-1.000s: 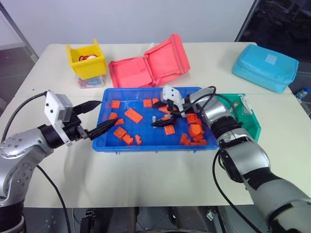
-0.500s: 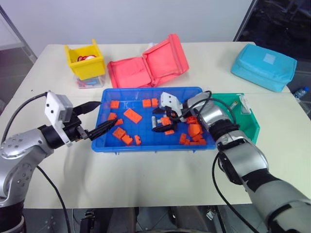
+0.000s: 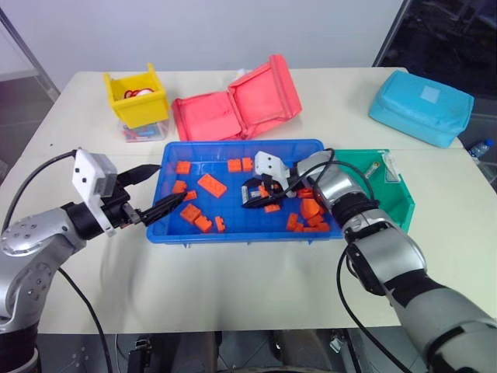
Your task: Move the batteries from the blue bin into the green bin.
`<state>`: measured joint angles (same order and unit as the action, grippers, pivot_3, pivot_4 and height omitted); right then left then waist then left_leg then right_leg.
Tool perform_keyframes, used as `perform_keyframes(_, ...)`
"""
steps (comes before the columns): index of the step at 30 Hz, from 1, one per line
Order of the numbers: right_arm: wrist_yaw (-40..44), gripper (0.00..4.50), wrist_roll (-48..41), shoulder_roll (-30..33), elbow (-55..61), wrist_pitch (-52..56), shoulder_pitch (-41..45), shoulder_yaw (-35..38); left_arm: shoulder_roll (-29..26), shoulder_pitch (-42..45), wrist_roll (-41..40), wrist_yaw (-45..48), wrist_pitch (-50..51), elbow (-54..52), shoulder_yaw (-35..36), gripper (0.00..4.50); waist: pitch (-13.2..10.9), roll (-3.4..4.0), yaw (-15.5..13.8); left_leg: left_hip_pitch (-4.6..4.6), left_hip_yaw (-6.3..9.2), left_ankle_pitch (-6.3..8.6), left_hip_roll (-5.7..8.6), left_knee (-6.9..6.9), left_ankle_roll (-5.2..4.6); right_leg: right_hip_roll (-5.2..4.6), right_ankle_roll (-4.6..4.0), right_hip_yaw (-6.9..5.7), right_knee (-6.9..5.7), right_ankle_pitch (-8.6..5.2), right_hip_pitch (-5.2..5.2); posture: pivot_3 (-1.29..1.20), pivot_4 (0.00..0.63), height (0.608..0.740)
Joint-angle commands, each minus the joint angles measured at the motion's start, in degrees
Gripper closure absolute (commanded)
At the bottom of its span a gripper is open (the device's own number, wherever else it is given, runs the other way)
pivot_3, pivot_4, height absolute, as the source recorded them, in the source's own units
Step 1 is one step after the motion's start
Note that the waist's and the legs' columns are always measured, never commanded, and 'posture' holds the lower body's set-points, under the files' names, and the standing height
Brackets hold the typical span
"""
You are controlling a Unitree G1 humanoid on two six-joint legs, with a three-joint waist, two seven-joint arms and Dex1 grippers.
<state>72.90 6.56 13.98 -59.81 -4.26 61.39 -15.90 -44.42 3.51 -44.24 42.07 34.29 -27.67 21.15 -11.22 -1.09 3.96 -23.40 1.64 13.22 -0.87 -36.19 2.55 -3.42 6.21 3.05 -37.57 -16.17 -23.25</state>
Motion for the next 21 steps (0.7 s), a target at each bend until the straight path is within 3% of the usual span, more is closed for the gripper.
perform_keyframes(1,-0.56,2.26,0.47,-0.55,-0.31,-0.40,1.46,0.03,-0.12,0.24,0.28,-0.07,-1.24,-1.31,1.22,0.00,0.00,0.00,0.00,0.00,0.00,0.00,0.00,0.00,0.00,0.00,0.00,0.00,0.00,0.00,0.00,0.00,0.150,0.740)
perform_keyframes(14,-0.13,2.26,-4.91,0.13,6.63,4.92,6.42,4.97,0.02,1.14,0.08,0.05,-1.08,-0.92,0.60,0.00,-0.01,0.01,-0.02,-0.01,0.02,0.00,0.00,0.01,0.00,0.00,0.00,0.00,0.00,0.00,-0.02,0.00,0.150,0.740)
perform_keyframes(21,2.17,2.26,-7.67,11.10,16.31,10.78,7.21,8.61,0.43,2.68,-1.23,1.53,-0.05,-2.43,-2.47,0.00,-0.01,0.01,-1.06,-0.04,0.02,0.00,0.06,0.01,0.00,-0.10,0.00,-0.02,0.02,0.00,-0.01,0.00,0.150,0.740)
